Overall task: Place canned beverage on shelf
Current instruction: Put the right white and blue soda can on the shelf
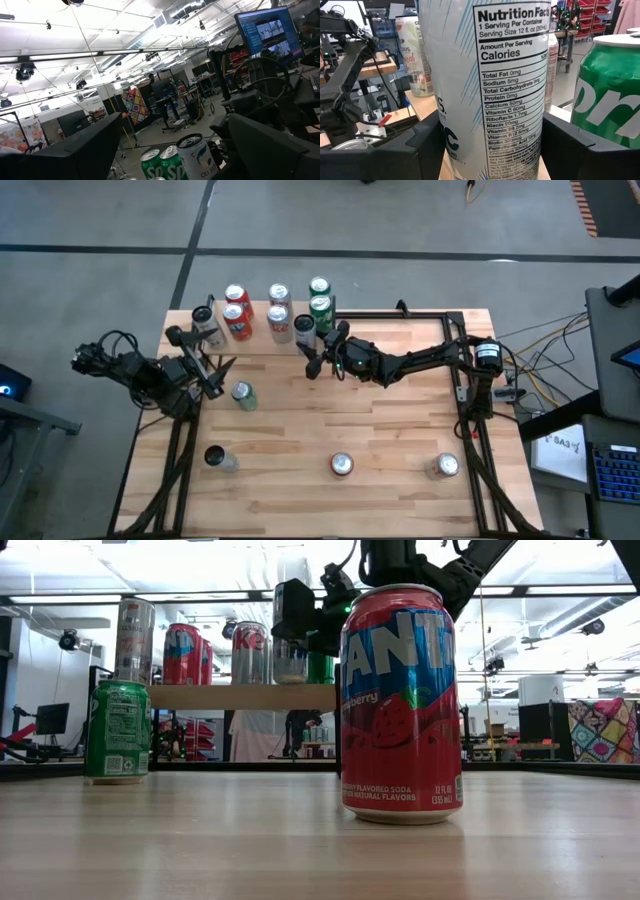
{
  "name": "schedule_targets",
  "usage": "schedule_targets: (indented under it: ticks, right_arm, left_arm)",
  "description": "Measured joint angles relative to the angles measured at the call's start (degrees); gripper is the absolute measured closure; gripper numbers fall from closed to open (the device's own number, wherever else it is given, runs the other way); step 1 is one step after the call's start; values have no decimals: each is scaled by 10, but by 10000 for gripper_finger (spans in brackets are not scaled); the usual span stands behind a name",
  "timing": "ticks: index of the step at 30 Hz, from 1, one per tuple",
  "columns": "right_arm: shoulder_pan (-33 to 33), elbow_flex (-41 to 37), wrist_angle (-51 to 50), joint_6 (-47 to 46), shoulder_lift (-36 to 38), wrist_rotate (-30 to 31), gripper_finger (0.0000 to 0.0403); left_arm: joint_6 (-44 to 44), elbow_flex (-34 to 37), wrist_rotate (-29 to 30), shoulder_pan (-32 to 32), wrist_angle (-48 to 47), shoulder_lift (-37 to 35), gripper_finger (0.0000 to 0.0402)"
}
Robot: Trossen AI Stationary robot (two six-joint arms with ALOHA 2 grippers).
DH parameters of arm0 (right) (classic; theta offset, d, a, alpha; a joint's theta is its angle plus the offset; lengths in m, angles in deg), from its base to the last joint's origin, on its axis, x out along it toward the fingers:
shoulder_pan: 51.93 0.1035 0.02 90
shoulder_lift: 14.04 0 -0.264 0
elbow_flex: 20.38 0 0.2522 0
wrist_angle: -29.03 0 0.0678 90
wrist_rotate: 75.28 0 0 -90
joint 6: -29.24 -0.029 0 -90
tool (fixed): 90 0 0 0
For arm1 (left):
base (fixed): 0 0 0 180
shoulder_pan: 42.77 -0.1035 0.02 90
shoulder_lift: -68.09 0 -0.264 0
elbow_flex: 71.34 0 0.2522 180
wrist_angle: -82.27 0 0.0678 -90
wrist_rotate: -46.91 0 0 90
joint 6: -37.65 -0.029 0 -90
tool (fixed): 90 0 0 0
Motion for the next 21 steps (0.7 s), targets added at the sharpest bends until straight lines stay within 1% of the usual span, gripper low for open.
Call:
schedule_targets:
  ticks: [15,21]
  right_arm:
    - [0,0,-6,9,0,1,154]
    - [-1,1,-18,8,0,15,154]
  left_arm:
    - [-4,0,0,0,0,0,52]
    - [-6,0,0,0,0,0,52]
